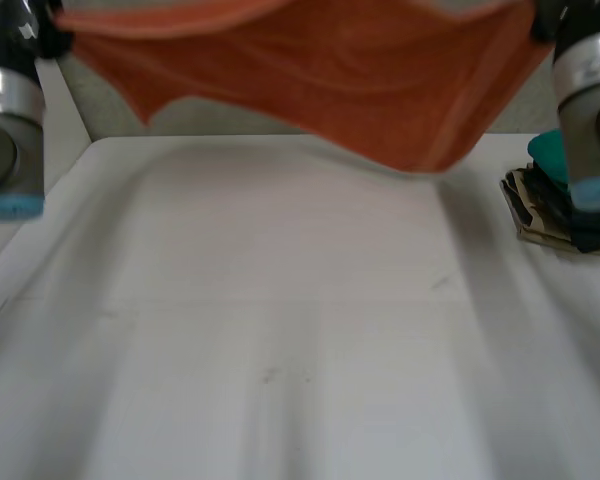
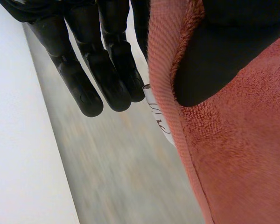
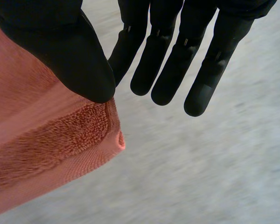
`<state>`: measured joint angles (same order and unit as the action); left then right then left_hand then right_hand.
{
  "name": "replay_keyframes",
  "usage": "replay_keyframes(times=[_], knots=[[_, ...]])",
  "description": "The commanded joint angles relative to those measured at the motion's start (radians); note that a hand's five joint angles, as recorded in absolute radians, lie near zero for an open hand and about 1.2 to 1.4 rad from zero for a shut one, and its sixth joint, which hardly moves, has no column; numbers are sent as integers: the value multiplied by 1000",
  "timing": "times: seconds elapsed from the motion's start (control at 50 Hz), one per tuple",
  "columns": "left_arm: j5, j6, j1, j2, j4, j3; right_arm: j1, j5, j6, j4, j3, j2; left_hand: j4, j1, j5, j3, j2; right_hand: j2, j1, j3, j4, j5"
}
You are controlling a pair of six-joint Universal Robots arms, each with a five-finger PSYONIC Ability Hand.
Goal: Fold the laundry.
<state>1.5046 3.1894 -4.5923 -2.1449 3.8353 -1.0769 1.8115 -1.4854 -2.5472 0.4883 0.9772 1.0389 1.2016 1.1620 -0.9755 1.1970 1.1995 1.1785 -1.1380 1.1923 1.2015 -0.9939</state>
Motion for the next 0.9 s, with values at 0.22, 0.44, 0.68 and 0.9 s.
replay_keyframes(times=[0.22,0.44,0.68,0.9], knots=[[-93,101,-8,152,-278,-567,-50,97,41,-333,452,-14,195,234,-246,199,197,218,-258,204,195,-228],[-113,357,-92,509,-784,-788,-138,103,358,-938,641,266,195,234,-246,199,197,218,-258,204,195,-228],[-214,663,-215,580,-843,-862,-224,146,412,-898,675,391,195,234,-246,199,197,218,-258,204,195,-228],[-215,377,-131,329,-502,-681,-110,88,245,-523,526,110,195,234,-246,199,197,218,-258,204,195,-228]])
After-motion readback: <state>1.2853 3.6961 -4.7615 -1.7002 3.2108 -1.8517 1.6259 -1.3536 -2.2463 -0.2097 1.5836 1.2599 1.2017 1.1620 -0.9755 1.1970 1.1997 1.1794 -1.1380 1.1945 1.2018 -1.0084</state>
